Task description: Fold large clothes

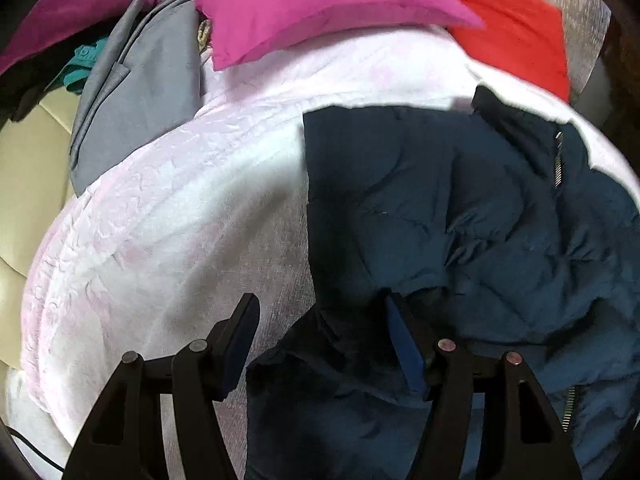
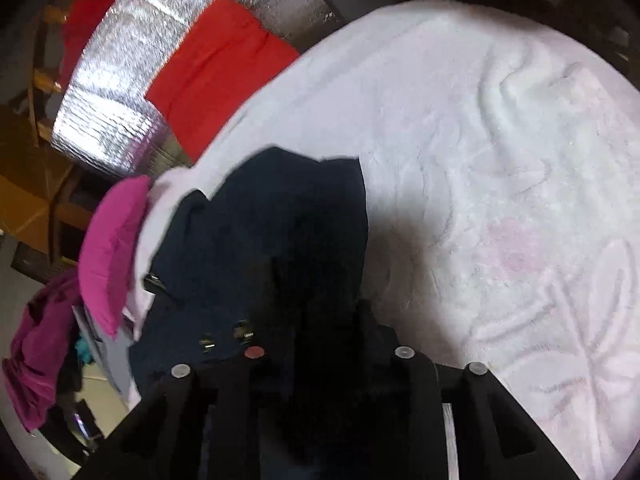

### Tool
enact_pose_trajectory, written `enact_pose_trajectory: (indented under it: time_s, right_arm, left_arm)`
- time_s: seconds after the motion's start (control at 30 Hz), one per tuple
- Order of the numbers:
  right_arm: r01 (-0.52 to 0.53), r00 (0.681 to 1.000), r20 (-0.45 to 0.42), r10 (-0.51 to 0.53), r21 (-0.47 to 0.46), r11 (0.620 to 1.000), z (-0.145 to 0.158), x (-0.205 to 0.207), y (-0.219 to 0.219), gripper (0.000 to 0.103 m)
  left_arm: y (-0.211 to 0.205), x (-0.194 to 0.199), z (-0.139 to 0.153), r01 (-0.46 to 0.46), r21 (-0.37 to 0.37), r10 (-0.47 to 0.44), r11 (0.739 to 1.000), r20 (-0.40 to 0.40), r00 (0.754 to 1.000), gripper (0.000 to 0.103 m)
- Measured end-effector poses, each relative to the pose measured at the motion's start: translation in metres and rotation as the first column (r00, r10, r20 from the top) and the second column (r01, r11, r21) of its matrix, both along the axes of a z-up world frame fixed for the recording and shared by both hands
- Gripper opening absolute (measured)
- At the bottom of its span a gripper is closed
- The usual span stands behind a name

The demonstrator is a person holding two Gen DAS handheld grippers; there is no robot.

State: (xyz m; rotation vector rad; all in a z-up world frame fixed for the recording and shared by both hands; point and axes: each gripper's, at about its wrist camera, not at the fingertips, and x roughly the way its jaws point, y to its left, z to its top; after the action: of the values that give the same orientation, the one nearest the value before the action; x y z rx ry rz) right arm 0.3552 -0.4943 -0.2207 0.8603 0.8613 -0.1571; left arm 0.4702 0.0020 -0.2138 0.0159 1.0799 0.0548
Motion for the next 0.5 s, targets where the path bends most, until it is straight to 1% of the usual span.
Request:
enact_pose_trajectory:
  time_s: [0.03,0.07,0.1,0.17,0.23,0.27,0.37,0.4,0.43,0.47,0.5]
  right_arm:
    - [-0.001,1.0,0.023,0.001,0.0,1.0,0.006,-0.008,0.001,0.064]
    - [-0.014,0.999,0.038,0.015,-0.002,1.0,0.011,-0.015,0.002,0.073]
    - [-0.038,0.999,0.037,0.038,-0.008,0.999,0.011,-0.018,0.006,0.073]
    - [-0.082,0.997,0.014,0.082,-0.024,0.996,0.009,-0.019,0.012,0.073]
    - [-0.106,0.994,-0.016,0.106,-0.05,0.993,0.0,-0.015,0.017,0.073]
    - [-0.114,0.993,-0.026,0.112,-0.062,0.992,-0.004,-0.013,0.019,0.073]
    - [-0.152,0.987,-0.073,0.141,-0.179,0.972,-0.015,-0.002,0.027,0.073]
    - [-0.178,0.983,-0.067,0.169,-0.177,0.968,-0.02,0.001,0.03,0.072]
    - [-0.191,0.981,-0.064,0.183,-0.165,0.967,-0.023,0.002,0.032,0.066]
    - [-0.2,0.979,-0.064,0.191,-0.169,0.965,-0.023,0.002,0.033,0.055]
    - [-0.206,0.978,-0.06,0.198,-0.185,0.961,-0.019,0.001,0.035,0.05]
  left_arm:
    - [0.005,-0.002,0.004,-0.008,-0.024,0.008,1.0,0.006,1.0,0.066]
    - [0.009,-0.004,0.007,-0.016,-0.044,0.016,0.999,0.012,1.0,0.066]
    - [0.015,-0.006,0.011,-0.023,-0.061,0.024,0.998,0.021,1.0,0.066]
    - [0.023,-0.01,0.017,-0.031,-0.071,0.034,0.997,0.034,0.999,0.066]
    - [0.032,-0.011,0.016,-0.05,-0.071,0.052,0.996,0.031,0.998,0.07]
    - [0.038,-0.01,0.013,-0.064,-0.077,0.066,0.995,0.022,0.998,0.072]
    - [0.054,-0.006,0.003,-0.1,-0.131,0.098,0.986,-0.024,0.995,0.072]
    - [0.058,-0.004,-0.004,-0.106,-0.167,0.1,0.98,-0.044,0.994,0.072]
    - [0.061,-0.001,-0.009,-0.106,-0.193,0.096,0.975,-0.061,0.994,0.072]
    - [0.062,0.001,-0.014,-0.107,-0.215,0.092,0.971,-0.08,0.993,0.072]
    - [0.064,0.002,-0.017,-0.112,-0.234,0.093,0.966,-0.091,0.991,0.072]
